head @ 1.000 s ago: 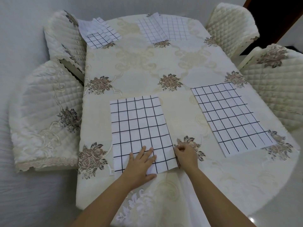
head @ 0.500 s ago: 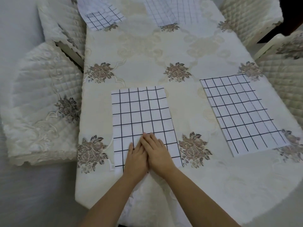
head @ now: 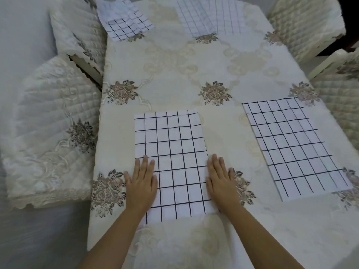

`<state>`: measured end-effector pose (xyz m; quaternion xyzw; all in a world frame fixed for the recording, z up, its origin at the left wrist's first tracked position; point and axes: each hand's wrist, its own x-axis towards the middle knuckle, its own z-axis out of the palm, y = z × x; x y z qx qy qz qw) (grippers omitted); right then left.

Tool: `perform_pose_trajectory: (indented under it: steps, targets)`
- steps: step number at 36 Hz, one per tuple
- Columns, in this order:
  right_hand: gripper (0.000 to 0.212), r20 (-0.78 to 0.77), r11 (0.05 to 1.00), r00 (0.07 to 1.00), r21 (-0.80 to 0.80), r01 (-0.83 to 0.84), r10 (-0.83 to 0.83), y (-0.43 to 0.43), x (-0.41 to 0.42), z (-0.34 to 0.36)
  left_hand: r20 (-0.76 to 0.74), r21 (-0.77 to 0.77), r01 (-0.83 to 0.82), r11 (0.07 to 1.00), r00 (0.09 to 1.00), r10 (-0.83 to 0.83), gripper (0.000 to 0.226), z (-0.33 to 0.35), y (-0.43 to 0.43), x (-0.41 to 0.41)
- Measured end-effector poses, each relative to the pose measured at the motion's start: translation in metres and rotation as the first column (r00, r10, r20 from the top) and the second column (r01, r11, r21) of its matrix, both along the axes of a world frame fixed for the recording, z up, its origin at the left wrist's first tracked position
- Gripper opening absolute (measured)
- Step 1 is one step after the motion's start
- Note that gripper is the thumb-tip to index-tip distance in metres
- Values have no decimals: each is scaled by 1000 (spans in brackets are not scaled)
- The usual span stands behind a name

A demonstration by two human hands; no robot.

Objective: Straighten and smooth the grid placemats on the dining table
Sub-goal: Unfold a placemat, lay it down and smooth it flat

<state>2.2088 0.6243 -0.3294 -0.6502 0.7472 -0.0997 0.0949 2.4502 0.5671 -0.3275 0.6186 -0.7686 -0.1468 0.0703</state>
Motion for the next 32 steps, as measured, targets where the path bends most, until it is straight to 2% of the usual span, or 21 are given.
perform_pose_trajectory:
  steps: [4,6,8,9,12,16,21,26,29,32]
  targets:
    - [49,10,997,997,-27,-79,79,-25,30,18,-46,-79,20,997,999,-23,49,12,-16,-16]
    - [48,32,990,989,-4,-141,141,-43,52,24,-28,-71,112,991,993,-114,46,24,-24,-35]
    - [51,66,983,982,31,-181,179,-59,72,25,10,4,167,986,986,-167,48,25,-31,-53]
    - [53,77,980,978,44,-195,192,-64,78,21,39,71,159,985,986,-162,51,22,-33,-56]
    - [53,97,976,973,43,-213,208,-67,78,5,98,82,141,987,984,-149,49,9,-35,-50]
    - [55,-1,964,965,60,-260,261,-67,49,-3,103,94,86,992,990,-95,52,11,-45,-38]
    - [56,-3,992,995,77,-103,104,-84,14,2,107,90,17,996,994,-26,53,10,-71,-22]
    - [64,55,985,995,147,-91,84,-99,-2,8,107,85,-36,996,994,27,61,7,-98,-11]
    - [73,181,996,983,84,4,-19,-112,-1,13,128,83,-52,995,991,41,62,8,-110,-12]
    - [61,250,999,967,0,53,-52,-132,14,21,160,43,-55,998,986,48,58,10,-118,-29]
